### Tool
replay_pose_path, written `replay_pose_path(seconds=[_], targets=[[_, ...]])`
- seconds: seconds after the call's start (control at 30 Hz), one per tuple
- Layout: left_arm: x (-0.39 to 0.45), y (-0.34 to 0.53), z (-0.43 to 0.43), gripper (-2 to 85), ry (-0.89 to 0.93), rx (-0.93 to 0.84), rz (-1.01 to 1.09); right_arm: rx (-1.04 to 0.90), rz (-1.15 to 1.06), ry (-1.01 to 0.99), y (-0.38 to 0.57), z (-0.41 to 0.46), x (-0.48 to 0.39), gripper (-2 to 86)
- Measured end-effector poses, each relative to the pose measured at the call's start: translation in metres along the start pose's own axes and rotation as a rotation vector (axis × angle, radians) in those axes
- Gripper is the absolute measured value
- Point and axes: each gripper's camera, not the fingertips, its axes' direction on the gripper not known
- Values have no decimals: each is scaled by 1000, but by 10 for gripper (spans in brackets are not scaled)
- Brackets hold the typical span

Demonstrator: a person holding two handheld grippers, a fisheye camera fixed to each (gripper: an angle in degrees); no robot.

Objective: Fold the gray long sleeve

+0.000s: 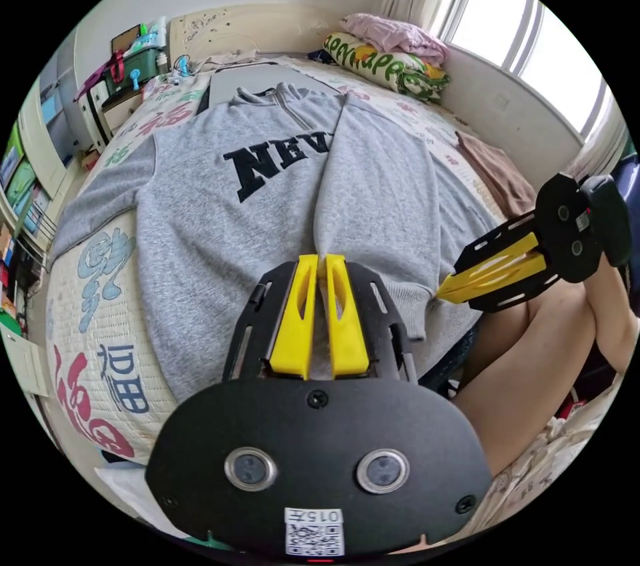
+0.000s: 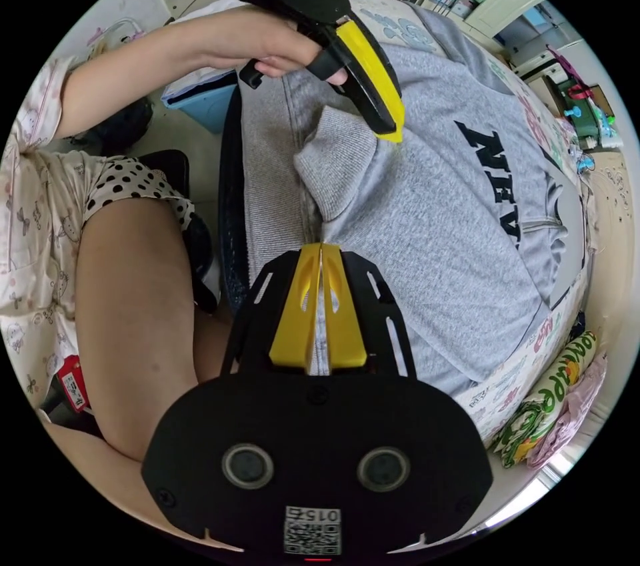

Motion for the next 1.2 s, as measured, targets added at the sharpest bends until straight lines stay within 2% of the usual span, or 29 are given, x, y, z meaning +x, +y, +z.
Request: replay_pose_path(seconds=[0.1, 0.47, 0.6, 0.7, 0.8, 0.87, 0.93, 1.13, 1.2], targets=[[12, -3, -16, 11, -22, 19, 15, -23, 10, -6, 13, 21, 11, -8], [1, -27, -86, 32, 80, 91, -40, -10, 61, 18, 72, 70, 45, -1], [-45, -54, -114, 48, 303, 30, -43, 42, 79, -31, 101, 65, 64, 8], [-95, -66, -146, 44, 455, 43, -59, 15, 75, -183, 126, 69, 78, -5], [-164, -65, -194, 41, 412, 195, -200, 58, 86, -225, 143, 66, 86, -9], [-216, -58, -218, 53, 345, 322, -378, 121, 107, -207, 143, 59, 93, -10], [-280, -46, -238, 73, 213, 455, -641, 176, 151, -184, 131, 53, 104, -10], [-389, -61, -232, 132, 150, 544, -920, 178, 190, -171, 89, 63, 127, -10], [-414, -61, -222, 142, 192, 597, -1029, 155, 203, -178, 79, 69, 133, -10]])
